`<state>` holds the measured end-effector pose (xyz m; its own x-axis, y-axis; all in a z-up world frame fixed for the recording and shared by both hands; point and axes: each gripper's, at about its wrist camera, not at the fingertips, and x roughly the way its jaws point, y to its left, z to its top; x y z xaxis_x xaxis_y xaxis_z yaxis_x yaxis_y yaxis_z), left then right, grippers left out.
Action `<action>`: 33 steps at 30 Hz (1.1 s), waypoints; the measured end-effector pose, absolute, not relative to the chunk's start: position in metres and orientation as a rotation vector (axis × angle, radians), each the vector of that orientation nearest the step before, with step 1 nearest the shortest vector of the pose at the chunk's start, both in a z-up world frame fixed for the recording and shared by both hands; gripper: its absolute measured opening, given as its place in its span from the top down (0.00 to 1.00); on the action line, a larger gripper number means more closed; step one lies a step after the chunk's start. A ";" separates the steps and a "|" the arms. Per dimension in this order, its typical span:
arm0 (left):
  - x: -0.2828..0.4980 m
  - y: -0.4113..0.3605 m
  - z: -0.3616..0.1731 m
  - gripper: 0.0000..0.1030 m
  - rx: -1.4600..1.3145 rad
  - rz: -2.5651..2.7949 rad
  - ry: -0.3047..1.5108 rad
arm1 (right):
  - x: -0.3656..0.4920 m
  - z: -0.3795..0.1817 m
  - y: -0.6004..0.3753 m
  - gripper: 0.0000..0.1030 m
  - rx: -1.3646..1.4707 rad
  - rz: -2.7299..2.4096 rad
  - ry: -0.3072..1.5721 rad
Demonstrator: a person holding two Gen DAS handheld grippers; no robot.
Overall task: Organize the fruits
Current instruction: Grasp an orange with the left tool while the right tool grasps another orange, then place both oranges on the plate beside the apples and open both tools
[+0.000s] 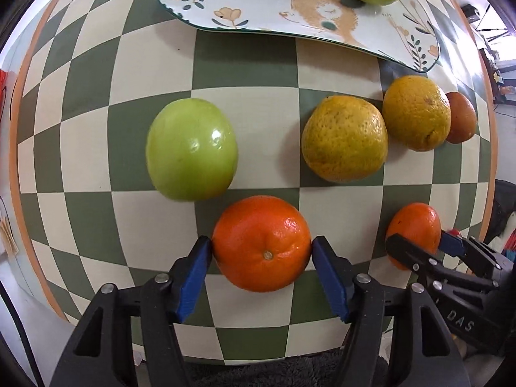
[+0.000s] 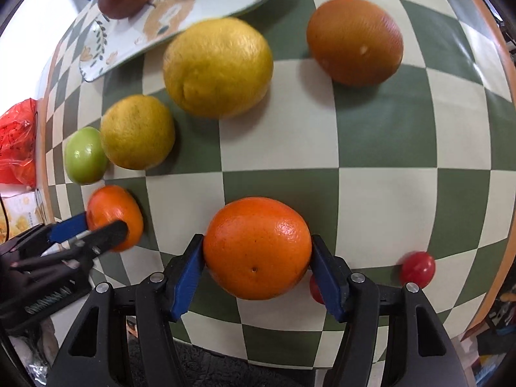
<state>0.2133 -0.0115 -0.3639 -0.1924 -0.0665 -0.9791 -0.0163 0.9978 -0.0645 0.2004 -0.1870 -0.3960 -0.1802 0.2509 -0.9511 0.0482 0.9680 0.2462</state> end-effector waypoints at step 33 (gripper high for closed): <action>0.362 0.017 -0.270 0.39 -0.146 -0.058 1.539 | 0.306 -0.296 -0.172 0.36 0.274 0.297 1.516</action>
<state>0.3617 0.0169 -0.2703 0.0324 -0.1290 -0.9911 -0.0543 0.9899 -0.1307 0.3064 -0.1719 -0.2961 0.0321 0.3574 -0.9334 -0.0207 0.9339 0.3569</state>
